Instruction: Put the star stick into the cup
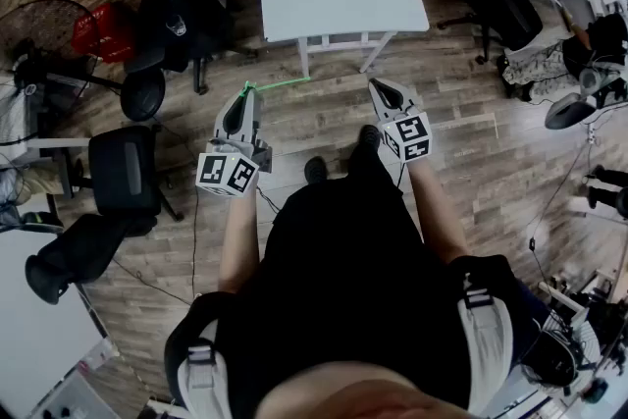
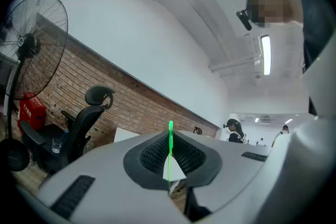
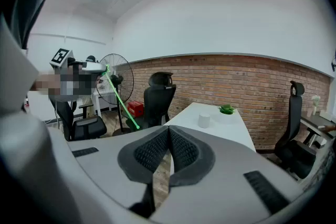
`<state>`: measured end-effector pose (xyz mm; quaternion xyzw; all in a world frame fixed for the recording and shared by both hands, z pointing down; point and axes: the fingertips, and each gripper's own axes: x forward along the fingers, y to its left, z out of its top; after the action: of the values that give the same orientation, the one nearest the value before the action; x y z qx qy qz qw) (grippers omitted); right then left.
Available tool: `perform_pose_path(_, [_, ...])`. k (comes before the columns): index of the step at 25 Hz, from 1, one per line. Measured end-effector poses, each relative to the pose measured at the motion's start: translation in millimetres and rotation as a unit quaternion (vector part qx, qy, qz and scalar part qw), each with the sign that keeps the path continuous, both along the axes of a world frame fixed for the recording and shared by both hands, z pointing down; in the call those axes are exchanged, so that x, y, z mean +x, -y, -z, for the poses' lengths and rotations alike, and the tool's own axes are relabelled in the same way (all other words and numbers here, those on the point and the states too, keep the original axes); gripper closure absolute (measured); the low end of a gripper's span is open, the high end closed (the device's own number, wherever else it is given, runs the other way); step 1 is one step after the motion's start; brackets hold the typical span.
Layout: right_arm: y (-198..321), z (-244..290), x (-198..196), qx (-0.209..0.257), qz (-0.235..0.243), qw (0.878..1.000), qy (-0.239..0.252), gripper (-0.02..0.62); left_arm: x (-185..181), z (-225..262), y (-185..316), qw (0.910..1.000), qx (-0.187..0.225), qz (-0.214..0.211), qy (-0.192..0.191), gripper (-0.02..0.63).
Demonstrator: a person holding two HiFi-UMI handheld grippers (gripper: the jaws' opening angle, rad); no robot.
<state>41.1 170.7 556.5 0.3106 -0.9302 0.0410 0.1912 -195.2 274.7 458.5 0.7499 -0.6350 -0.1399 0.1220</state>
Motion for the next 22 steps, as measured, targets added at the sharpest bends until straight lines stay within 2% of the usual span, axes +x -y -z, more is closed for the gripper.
perform_pose_path(8, [-7, 4, 12, 0.0, -0.008, 1.0, 0.016, 0.598, 9, 0, -5, 1.0, -0.005, -0.002, -0.006, 0.577])
perform_pose_path(13, [-7, 1, 33, -0.004, -0.022, 0.999, 0.023, 0.598, 25, -3, -2, 0.9999, -0.011, -0.004, -0.004, 0.577])
perform_pose_path(22, [25, 0, 67, -0.012, -0.033, 0.999, 0.031, 0.598, 53, 8, 26, 0.9999, -0.01, -0.004, 0.006, 0.577])
